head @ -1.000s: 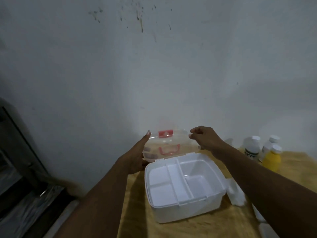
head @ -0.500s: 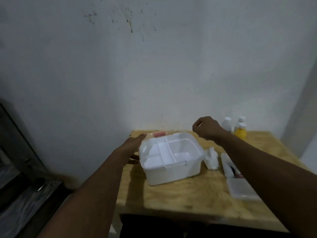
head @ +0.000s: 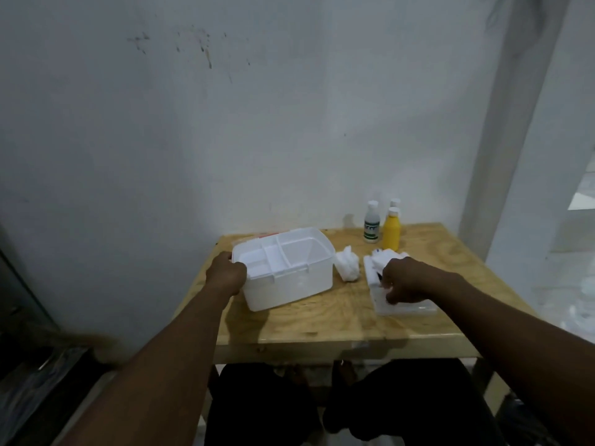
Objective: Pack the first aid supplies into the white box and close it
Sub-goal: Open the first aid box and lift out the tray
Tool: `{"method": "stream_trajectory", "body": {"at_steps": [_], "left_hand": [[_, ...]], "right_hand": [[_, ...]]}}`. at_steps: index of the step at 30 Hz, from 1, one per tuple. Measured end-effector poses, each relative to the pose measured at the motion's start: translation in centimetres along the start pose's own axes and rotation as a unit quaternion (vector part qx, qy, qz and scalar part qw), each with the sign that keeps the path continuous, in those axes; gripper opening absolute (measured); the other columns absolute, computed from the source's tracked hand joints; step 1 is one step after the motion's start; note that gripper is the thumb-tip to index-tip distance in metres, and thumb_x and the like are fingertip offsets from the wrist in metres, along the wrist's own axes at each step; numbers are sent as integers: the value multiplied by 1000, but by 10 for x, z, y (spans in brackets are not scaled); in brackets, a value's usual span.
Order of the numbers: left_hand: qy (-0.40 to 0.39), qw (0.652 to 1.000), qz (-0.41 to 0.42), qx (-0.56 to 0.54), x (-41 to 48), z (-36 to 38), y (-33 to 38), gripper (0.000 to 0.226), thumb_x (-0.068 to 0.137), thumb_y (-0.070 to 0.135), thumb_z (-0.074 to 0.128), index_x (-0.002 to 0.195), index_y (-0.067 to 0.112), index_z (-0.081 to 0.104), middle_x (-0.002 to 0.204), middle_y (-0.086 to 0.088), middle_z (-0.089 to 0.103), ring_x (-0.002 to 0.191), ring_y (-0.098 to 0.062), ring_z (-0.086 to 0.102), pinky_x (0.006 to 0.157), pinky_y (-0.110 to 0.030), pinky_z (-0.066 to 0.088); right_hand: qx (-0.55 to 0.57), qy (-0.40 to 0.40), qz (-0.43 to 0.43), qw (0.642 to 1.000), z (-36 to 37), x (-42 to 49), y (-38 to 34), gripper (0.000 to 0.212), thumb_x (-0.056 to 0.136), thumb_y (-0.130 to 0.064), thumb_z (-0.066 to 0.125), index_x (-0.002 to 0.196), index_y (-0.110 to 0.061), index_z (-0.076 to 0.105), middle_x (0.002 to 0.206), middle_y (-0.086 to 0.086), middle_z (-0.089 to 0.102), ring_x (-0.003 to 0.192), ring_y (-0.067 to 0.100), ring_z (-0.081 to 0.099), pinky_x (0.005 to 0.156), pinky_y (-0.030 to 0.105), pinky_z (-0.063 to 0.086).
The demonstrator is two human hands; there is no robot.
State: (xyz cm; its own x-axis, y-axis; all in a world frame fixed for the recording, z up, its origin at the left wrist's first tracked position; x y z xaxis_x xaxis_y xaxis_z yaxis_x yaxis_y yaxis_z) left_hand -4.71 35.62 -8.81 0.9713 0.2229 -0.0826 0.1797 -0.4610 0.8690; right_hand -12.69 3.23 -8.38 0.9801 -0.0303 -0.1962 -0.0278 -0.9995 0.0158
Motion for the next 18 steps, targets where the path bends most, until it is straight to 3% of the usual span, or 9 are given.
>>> {"method": "stream_trajectory", "body": {"at_steps": [4,11,14,18], "left_hand": [[-10,1000,-2,9,11,-2,3,53,92,5,44,144,15,47,136,-17,54,113,-39,56,88,-50,58],[-17,999,-22,20,32,-13,10,33,92,10,50,123,12,60,115,-12,60,94,-33,61,79,-44,60],[-9,999,-26,23,39,-16,12,15,92,15,55,101,10,65,105,-15,64,84,-31,64,81,-46,61],[-1,998,-12,62,48,-18,14,15,93,18,56,96,7,65,99,-15,66,79,-29,67,76,-43,62]], "right_hand": [[15,-40,7,999,7,4,6,62,73,-44,81,121,-11,60,124,5,58,112,22,54,88,30,46],[-14,-17,3,1000,-13,13,-6,67,61,-58,81,107,-17,56,102,-1,54,92,18,53,78,34,52],[81,63,-35,994,-67,19,-24,70,61,-63,79,106,-13,59,99,0,62,90,20,57,75,35,50],[269,190,-65,942,-130,40,-62,77,59,-72,75,111,-20,56,102,0,57,94,19,55,64,30,43]]}}
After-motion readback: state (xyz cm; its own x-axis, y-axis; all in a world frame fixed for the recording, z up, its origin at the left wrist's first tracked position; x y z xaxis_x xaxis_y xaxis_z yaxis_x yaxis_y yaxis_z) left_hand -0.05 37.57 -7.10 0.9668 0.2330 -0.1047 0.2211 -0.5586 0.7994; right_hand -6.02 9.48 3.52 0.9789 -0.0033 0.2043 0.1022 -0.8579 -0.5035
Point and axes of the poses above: each hand's wrist, its own x-axis towards the middle knuckle, its own z-axis out of the palm, y = z × x, the point moved 2 cm from there along x, towards the middle knuckle
